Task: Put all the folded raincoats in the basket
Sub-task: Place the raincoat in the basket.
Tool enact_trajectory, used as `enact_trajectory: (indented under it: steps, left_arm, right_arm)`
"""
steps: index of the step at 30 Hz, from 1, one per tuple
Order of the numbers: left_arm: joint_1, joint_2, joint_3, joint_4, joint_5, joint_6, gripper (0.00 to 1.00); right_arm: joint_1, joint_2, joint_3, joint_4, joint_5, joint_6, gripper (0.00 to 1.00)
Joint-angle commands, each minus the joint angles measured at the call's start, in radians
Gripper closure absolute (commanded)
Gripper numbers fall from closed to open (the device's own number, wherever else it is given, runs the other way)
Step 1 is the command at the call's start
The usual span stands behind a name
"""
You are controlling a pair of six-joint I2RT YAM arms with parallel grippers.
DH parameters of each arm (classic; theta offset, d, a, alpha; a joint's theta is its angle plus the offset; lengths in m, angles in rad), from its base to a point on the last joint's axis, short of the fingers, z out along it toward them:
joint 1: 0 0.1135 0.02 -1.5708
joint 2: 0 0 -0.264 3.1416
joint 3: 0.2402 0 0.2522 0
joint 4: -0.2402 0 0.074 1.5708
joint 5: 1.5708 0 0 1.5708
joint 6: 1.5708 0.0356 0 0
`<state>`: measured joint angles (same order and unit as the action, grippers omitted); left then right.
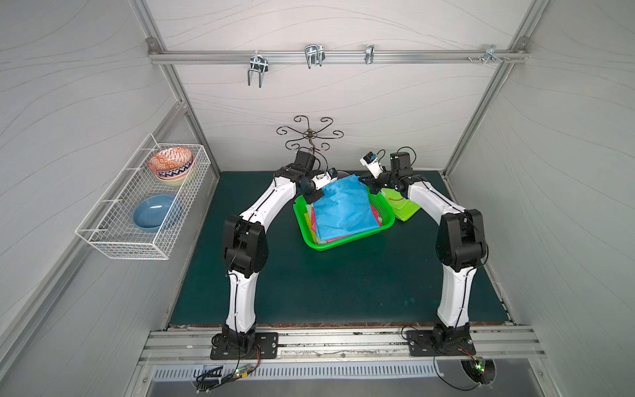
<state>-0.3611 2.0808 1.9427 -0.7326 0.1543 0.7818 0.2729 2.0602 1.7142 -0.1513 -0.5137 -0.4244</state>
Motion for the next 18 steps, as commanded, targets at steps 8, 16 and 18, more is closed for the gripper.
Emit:
enact_trajectory:
  steps: [8, 16, 18]
  left_arm:
    - [0.007, 0.021, 0.038, -0.006, -0.01, -0.055, 0.97]
    - [0.008, 0.005, 0.016, 0.009, 0.011, -0.113, 0.73]
    - [0.011, -0.004, 0.01, 0.016, 0.014, -0.121, 0.54]
  right_arm:
    - [0.019, 0.046, -0.022, 0.122, 0.063, -0.096, 1.0]
    - [0.029, 0.048, -0.031, 0.19, 0.075, -0.045, 1.0]
    - [0.027, 0.046, -0.032, 0.181, 0.07, -0.052, 1.0]
